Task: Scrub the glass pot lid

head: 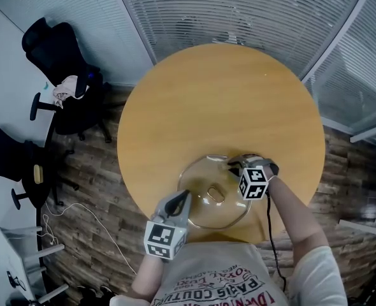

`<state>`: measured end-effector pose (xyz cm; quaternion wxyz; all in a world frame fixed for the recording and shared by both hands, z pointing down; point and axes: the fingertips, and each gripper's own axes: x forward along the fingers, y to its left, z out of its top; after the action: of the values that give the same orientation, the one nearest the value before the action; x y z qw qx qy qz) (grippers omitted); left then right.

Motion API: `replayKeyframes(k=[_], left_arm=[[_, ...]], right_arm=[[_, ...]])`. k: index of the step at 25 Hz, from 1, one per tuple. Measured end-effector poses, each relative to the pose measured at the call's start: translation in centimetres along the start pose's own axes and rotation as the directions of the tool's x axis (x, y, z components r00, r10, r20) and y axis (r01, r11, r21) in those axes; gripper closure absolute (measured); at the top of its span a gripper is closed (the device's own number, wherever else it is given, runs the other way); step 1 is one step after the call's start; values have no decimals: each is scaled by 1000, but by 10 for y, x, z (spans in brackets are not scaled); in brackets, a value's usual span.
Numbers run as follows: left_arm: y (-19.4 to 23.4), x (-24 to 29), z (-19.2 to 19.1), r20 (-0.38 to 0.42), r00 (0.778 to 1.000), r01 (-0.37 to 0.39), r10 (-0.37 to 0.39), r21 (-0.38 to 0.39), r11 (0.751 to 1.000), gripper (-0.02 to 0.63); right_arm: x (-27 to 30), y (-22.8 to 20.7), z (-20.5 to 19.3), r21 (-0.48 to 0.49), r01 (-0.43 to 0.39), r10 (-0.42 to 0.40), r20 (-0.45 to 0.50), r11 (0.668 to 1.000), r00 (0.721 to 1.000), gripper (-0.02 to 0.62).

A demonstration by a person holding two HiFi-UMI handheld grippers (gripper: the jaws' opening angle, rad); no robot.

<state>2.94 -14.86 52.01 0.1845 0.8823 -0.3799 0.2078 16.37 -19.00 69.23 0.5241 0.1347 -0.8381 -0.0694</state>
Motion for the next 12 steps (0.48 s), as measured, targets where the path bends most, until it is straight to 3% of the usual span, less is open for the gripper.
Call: replayKeyframes(k=[4,12], left_arm=[[0,3,-1,-8,1000,4,-4,3,1000,598],[2,-1,2,-13,1000,12,-12,6,1000,598]], right_arm=[[1,0,-1,97,-26,29,-21,995,999,531],[-6,9,-8,123,-7,16,-69,992,997,531]])
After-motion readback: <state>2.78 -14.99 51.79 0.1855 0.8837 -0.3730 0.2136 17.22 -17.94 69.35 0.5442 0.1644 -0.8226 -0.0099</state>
